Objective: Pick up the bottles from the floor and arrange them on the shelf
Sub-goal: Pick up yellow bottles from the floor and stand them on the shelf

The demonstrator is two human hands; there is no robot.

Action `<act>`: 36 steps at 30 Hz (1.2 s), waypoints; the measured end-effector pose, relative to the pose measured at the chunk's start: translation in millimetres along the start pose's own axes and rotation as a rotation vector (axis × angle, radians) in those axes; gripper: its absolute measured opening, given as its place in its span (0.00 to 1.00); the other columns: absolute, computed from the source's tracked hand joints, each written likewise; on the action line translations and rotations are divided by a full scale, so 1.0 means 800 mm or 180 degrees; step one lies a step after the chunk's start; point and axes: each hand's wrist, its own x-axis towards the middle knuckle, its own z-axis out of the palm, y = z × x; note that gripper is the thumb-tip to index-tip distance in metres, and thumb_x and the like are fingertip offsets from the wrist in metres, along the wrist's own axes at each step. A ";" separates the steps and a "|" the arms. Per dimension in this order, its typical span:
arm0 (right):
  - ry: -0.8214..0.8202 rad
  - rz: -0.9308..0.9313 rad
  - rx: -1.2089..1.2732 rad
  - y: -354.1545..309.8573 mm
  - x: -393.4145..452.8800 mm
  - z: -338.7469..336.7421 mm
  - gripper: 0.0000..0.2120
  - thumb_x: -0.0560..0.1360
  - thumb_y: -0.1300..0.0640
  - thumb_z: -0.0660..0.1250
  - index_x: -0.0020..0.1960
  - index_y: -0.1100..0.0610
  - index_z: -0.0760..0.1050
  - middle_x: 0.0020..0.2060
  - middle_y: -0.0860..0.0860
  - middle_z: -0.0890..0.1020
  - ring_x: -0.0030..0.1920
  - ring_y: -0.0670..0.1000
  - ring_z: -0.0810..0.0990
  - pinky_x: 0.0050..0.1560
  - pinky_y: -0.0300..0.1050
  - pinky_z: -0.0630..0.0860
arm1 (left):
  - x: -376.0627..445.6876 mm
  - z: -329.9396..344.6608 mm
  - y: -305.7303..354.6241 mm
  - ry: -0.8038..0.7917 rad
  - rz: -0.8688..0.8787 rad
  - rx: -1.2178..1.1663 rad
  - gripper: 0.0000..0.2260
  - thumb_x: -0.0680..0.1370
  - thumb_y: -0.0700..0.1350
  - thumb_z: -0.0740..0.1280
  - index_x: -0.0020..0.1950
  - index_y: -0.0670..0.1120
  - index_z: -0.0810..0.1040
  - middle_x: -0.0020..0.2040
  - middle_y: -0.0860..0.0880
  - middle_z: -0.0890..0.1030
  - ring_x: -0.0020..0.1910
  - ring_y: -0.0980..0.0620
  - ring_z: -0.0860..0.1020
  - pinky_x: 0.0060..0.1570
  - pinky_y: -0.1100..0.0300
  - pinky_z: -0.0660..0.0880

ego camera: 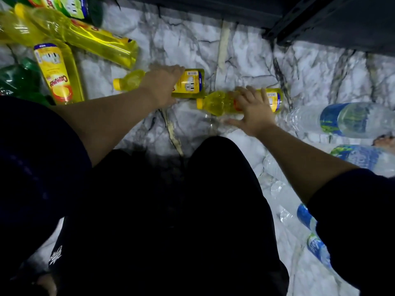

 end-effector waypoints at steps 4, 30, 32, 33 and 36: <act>0.0029 0.0027 -0.0526 0.001 -0.001 0.014 0.38 0.81 0.38 0.67 0.85 0.46 0.57 0.78 0.55 0.68 0.80 0.61 0.62 0.82 0.67 0.50 | 0.013 0.012 0.011 0.0073 0.0048 0.0005 0.41 0.73 0.44 0.79 0.81 0.41 0.61 0.77 0.37 0.69 0.71 0.34 0.72 0.67 0.44 0.72; 0.0018 0.1732 0.0419 -0.061 0.054 0.017 0.49 0.80 0.30 0.59 0.85 0.61 0.46 0.76 0.59 0.64 0.76 0.64 0.65 0.67 0.65 0.71 | -0.030 0.050 -0.010 0.0642 0.0383 -0.0433 0.34 0.69 0.38 0.68 0.76 0.44 0.73 0.76 0.38 0.72 0.78 0.34 0.65 0.75 0.35 0.62; 0.0100 0.1671 0.0363 -0.067 0.055 0.017 0.49 0.81 0.30 0.58 0.86 0.59 0.40 0.76 0.59 0.65 0.75 0.64 0.68 0.65 0.65 0.72 | -0.028 0.055 0.021 0.1177 -0.1114 -0.1328 0.36 0.74 0.46 0.68 0.81 0.41 0.63 0.81 0.37 0.62 0.81 0.35 0.58 0.78 0.40 0.58; 0.0158 0.1606 0.0330 -0.071 0.056 0.017 0.49 0.81 0.30 0.57 0.86 0.57 0.38 0.76 0.58 0.66 0.73 0.64 0.69 0.63 0.65 0.73 | -0.019 0.052 0.038 0.1156 -0.1951 -0.1836 0.41 0.76 0.50 0.70 0.84 0.40 0.54 0.83 0.38 0.55 0.82 0.37 0.54 0.78 0.42 0.55; 0.0230 0.1334 0.0433 -0.085 0.063 0.017 0.47 0.81 0.33 0.58 0.85 0.49 0.32 0.74 0.61 0.68 0.70 0.66 0.74 0.62 0.64 0.75 | 0.026 0.036 0.067 0.0615 -0.3693 -0.3241 0.55 0.76 0.63 0.72 0.83 0.40 0.37 0.85 0.40 0.43 0.83 0.39 0.48 0.80 0.43 0.50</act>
